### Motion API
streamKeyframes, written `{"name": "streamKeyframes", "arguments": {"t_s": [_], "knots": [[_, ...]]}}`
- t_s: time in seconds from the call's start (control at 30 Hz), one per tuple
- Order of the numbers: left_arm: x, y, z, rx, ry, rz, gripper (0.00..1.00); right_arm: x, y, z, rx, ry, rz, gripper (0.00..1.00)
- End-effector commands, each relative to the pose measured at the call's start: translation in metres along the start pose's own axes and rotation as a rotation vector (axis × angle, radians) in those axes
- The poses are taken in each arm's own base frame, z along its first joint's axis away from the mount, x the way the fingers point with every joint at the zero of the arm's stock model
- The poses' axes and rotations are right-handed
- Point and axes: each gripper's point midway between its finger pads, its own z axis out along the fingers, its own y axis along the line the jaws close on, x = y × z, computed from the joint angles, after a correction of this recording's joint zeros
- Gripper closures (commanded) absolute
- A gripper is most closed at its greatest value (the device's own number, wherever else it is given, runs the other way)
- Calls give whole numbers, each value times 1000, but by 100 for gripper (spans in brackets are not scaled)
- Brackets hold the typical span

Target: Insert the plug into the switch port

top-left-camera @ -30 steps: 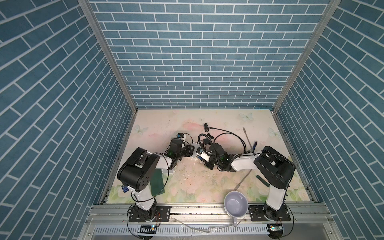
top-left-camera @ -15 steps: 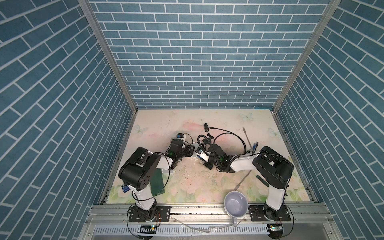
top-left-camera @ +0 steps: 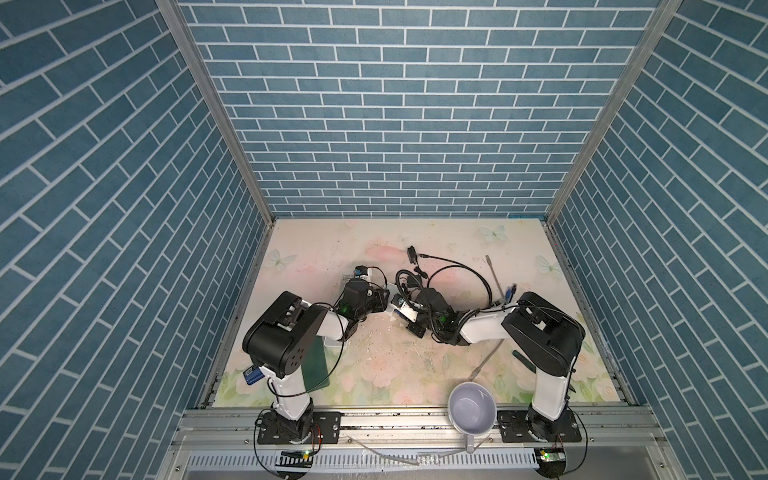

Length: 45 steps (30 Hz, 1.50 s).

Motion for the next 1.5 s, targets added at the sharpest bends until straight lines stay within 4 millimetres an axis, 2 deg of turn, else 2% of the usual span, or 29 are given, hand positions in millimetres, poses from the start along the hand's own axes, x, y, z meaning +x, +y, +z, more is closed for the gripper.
{"name": "streamKeyframes", "arguments": {"t_s": [0.0, 0.33, 0.47, 0.6, 0.77, 0.93, 0.97, 1.0, 1.17, 1.37, 1.47], "knots": [[61, -67, -4, 281, 225, -9, 56, -73, 16, 1, -63, -272, -97, 100], [69, -83, -9, 332, 270, 25, 56, -92, 9, 5, -29, -335, -115, 100], [67, -81, -10, 316, 264, 33, 56, -87, 8, 5, -16, -325, -111, 100], [60, -82, -10, 301, 252, 48, 53, -73, 6, -2, 9, -291, -116, 100], [39, -84, -10, 301, 210, 52, 41, -50, 5, -10, 30, -217, -142, 100], [10, -91, -10, 318, 150, 70, 31, -32, -12, -17, 57, -170, -98, 100], [10, -90, -11, 311, 152, 80, 30, -31, -16, -20, 58, -172, -85, 100], [-2, -98, -11, 322, 132, 100, 29, -32, -21, -23, 62, -178, -77, 100], [-20, -105, -17, 286, 115, 170, 25, -34, -39, -33, 72, -172, -60, 100], [-35, -99, -26, 196, 95, 228, 17, -38, -60, -37, 81, -181, -27, 100], [-41, -94, -32, 164, 75, 237, 9, -45, -72, -37, 107, -193, -16, 100]]}}
